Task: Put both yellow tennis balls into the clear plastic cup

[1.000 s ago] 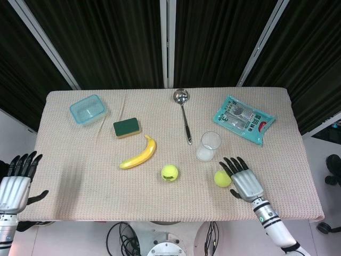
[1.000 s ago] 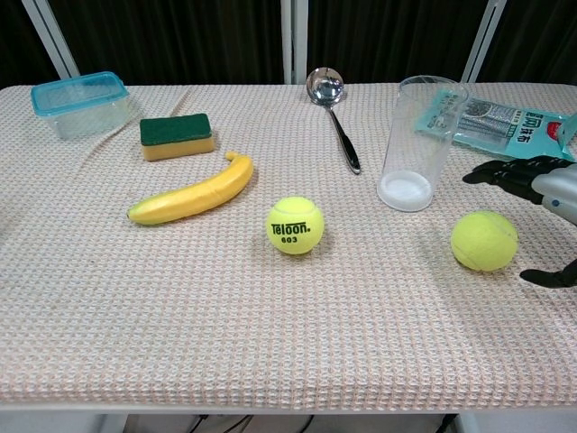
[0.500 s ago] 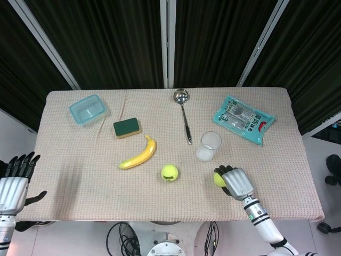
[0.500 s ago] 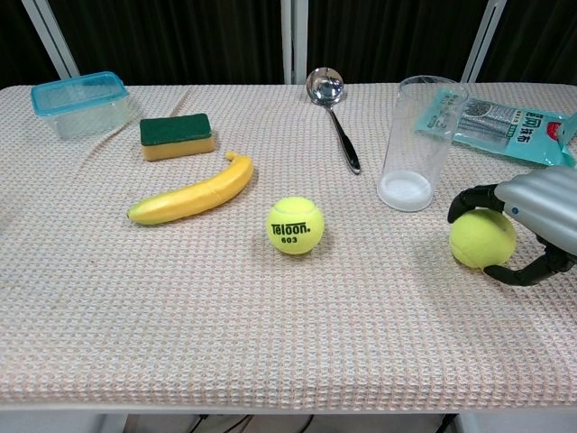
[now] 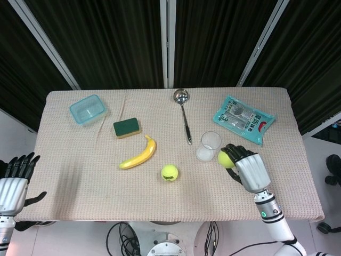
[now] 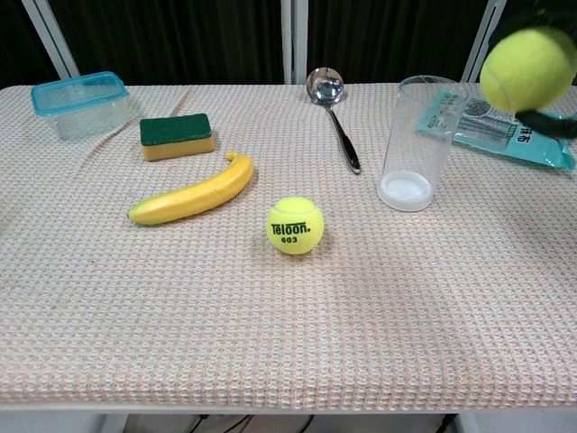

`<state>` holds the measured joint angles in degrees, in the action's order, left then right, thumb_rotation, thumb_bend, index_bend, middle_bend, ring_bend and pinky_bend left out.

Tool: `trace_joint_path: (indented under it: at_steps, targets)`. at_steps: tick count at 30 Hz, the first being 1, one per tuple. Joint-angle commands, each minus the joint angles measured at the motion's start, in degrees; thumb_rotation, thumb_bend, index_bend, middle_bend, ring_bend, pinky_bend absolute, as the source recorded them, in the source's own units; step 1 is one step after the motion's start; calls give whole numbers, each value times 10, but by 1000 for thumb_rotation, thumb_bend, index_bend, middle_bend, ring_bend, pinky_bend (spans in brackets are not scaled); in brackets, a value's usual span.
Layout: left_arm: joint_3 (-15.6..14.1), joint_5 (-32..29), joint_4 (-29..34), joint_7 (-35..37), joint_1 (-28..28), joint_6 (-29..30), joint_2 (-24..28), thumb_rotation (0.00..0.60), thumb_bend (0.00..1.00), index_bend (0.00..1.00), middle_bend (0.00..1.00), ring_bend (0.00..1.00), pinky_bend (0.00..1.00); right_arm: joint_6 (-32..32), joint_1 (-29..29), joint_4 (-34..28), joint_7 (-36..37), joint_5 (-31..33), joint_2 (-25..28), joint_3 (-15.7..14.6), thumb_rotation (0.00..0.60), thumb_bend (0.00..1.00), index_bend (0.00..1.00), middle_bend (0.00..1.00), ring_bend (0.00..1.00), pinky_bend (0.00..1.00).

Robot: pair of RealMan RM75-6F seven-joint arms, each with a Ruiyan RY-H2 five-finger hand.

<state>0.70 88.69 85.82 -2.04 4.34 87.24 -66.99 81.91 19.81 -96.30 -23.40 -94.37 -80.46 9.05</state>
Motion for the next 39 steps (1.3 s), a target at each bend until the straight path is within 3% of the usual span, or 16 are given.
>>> trace_joint_path:
  at_steps: [1, 14, 19, 22, 27, 35, 39]
  targets:
    - [0, -1, 0, 0, -1, 1, 0, 600, 0, 13, 0, 0, 0, -13, 20, -13, -7, 17, 1, 27, 600, 361, 739, 564, 557, 764]
    - [2, -8, -10, 9, 0, -8, -2, 600, 0, 14, 0, 0, 0, -82, 79, 9, -49, 96, -32, 65, 600, 347, 691, 508, 534, 715]
    - [3, -9, -12, 12, 2, -11, -1, 600, 0, 14, 0, 0, 0, -105, 91, 13, -58, 132, -34, 70, 600, 310, 575, 420, 443, 639]
    - [3, -11, -13, 12, 3, -14, -2, 600, 0, 14, 0, 0, 0, -122, 100, 15, -46, 146, -29, 70, 600, 214, 430, 318, 282, 525]
    - [4, -12, -12, 13, 4, -16, -1, 600, 0, 14, 0, 0, 0, -132, 109, 14, -18, 152, -23, 70, 600, 152, 158, 166, 74, 296]
    - [3, -10, -9, 9, 3, -13, -1, 600, 0, 15, 0, 0, 0, -131, 113, 9, -3, 151, -12, 61, 600, 145, 76, 126, 30, 239]
    - [3, -11, -9, 9, 2, -12, -1, 600, 0, 15, 0, 0, 0, -111, 116, -2, 19, 103, -9, 48, 600, 148, 75, 133, 30, 239]
